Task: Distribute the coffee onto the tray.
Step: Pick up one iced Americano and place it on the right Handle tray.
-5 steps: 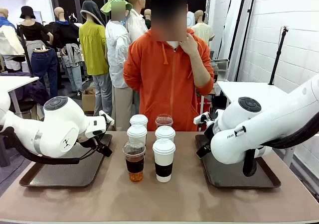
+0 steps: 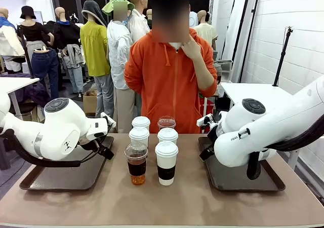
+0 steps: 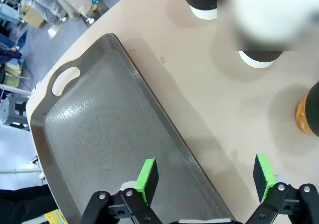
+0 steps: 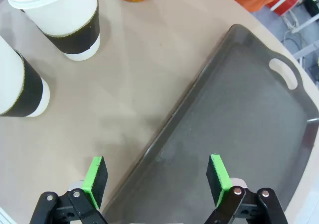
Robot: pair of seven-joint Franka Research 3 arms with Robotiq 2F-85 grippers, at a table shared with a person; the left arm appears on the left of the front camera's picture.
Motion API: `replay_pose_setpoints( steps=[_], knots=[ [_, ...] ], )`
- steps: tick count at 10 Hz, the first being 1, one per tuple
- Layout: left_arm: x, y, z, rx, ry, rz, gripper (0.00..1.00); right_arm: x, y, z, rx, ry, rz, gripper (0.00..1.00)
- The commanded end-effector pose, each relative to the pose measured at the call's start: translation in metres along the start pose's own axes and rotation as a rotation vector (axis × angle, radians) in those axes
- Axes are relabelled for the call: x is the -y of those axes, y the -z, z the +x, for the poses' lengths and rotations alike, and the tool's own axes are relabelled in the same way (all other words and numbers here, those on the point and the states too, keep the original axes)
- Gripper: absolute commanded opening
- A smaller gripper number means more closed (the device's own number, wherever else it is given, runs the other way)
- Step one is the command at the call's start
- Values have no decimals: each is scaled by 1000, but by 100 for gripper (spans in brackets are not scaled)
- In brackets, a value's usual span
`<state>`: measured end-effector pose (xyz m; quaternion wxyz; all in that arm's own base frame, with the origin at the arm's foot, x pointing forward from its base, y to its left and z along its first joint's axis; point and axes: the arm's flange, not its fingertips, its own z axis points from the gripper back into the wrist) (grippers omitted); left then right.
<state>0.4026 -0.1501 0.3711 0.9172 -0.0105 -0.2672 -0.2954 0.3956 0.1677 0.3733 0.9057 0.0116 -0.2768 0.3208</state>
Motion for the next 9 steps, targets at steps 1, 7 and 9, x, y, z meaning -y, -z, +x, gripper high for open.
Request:
replay_pose_setpoints(
  steps=[1,7,9],
  knots=[
    [0,0,0,0,0,0,100,0,0,0,0,0,0,100],
    [0,0,0,0,0,0,100,0,0,0,0,0,0,100],
    [0,0,0,0,0,0,100,0,0,0,0,0,0,100]
  ],
)
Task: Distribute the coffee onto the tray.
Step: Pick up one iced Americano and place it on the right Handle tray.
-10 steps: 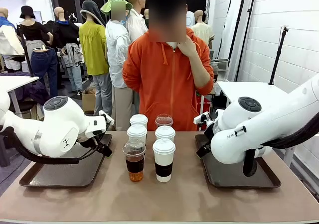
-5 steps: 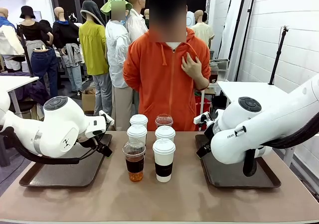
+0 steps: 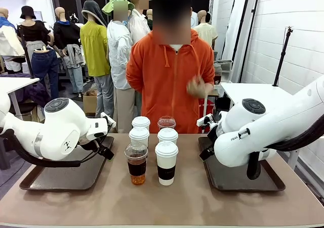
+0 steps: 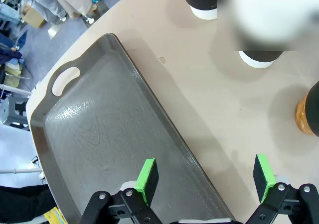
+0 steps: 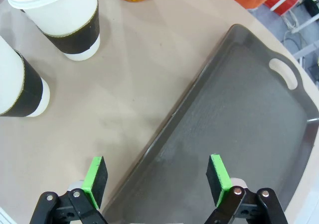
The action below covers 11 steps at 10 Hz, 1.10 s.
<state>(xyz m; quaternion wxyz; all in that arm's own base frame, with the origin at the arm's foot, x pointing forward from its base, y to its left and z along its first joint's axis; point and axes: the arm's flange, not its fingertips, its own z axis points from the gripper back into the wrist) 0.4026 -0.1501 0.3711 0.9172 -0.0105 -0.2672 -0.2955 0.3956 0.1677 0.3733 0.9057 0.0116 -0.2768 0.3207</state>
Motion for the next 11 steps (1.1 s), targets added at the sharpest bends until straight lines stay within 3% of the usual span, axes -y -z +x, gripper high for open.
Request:
replay_pose_setpoints(
  steps=[1,5,11],
  knots=[
    [0,0,0,0,0,0,100,0,0,0,0,0,0,100],
    [0,-8,3,1,15,5,100,0,-9,1,12,4,29,100],
    [3,-98,45,23,58,1,100,19,-101,19,100,-37,116,100]
  ],
)
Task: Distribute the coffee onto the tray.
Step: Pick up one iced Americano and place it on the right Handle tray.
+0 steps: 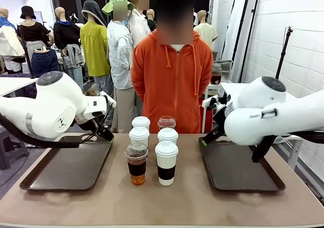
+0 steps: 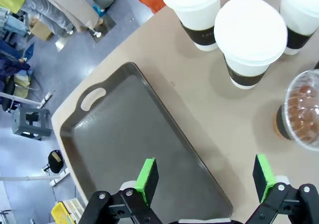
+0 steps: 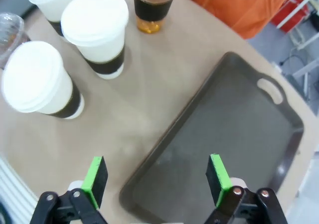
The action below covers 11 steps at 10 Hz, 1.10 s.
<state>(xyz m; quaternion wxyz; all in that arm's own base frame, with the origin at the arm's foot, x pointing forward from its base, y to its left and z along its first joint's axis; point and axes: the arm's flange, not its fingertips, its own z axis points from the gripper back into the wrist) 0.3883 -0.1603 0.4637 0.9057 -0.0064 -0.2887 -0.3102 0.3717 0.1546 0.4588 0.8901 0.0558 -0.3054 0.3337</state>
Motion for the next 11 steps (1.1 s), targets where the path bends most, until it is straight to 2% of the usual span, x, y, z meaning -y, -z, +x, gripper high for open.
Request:
replay_pose_setpoints(
  steps=[1,4,8,9,11],
  knots=[
    [-1,-25,8,-14,24,-10,100,11,-30,5,24,-43,60,100],
    [-6,-46,9,0,-3,-10,100,9,-59,13,36,-90,74,100],
    [-6,-49,10,1,-8,-13,100,9,-58,15,47,-104,87,100],
    [-8,-59,10,92,32,-57,100,12,-65,15,82,-110,94,100],
    [-13,-73,5,157,46,-114,100,19,-81,12,177,-155,158,100]
  ],
)
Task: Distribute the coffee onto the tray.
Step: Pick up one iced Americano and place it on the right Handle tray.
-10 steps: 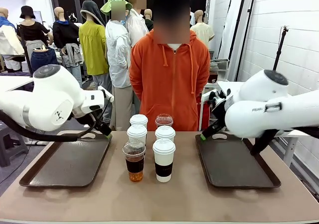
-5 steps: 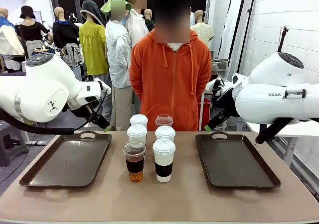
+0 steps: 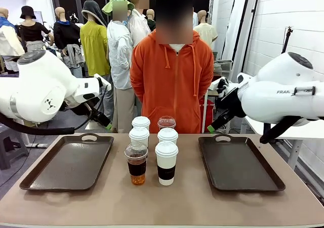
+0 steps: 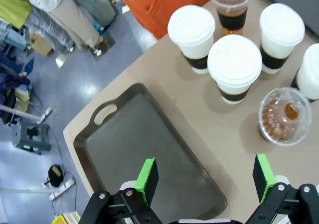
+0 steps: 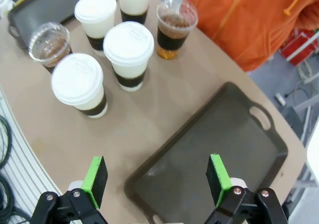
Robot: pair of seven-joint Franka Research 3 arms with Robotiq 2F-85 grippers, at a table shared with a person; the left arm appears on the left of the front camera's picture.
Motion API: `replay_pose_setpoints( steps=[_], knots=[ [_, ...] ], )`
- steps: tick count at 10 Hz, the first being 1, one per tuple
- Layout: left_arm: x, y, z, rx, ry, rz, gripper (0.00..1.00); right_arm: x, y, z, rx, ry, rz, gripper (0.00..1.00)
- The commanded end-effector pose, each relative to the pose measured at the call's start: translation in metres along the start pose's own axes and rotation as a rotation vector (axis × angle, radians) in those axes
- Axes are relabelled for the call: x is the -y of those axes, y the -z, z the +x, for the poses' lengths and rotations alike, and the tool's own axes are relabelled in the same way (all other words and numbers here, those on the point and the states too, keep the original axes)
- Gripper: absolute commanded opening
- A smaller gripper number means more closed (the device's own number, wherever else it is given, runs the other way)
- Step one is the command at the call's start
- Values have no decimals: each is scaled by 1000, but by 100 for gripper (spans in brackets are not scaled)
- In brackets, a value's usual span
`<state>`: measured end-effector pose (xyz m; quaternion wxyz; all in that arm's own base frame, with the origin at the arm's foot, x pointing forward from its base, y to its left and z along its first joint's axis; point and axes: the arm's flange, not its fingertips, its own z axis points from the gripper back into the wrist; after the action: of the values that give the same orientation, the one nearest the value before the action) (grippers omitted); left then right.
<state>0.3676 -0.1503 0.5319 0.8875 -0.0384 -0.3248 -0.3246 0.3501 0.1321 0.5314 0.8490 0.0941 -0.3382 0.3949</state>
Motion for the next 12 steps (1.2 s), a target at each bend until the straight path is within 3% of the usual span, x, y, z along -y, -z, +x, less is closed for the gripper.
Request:
replay_pose_setpoints(
  steps=[1,4,7,10,11,12],
  knots=[
    [-9,-11,-15,122,48,-129,100,8,-15,-8,134,-55,95,100],
    [-19,-16,-26,262,50,-232,100,24,-27,-16,290,-99,182,100],
    [-27,-15,-37,350,12,-283,100,32,-28,-19,376,-118,249,100],
    [-27,-11,-39,347,1,-266,100,30,-23,-14,358,-107,238,100],
    [-37,-23,-13,318,-15,-270,100,29,-24,-12,348,-65,174,100],
    [-37,-23,-13,318,-15,-270,100,35,-34,-12,353,-102,247,100]
  ],
)
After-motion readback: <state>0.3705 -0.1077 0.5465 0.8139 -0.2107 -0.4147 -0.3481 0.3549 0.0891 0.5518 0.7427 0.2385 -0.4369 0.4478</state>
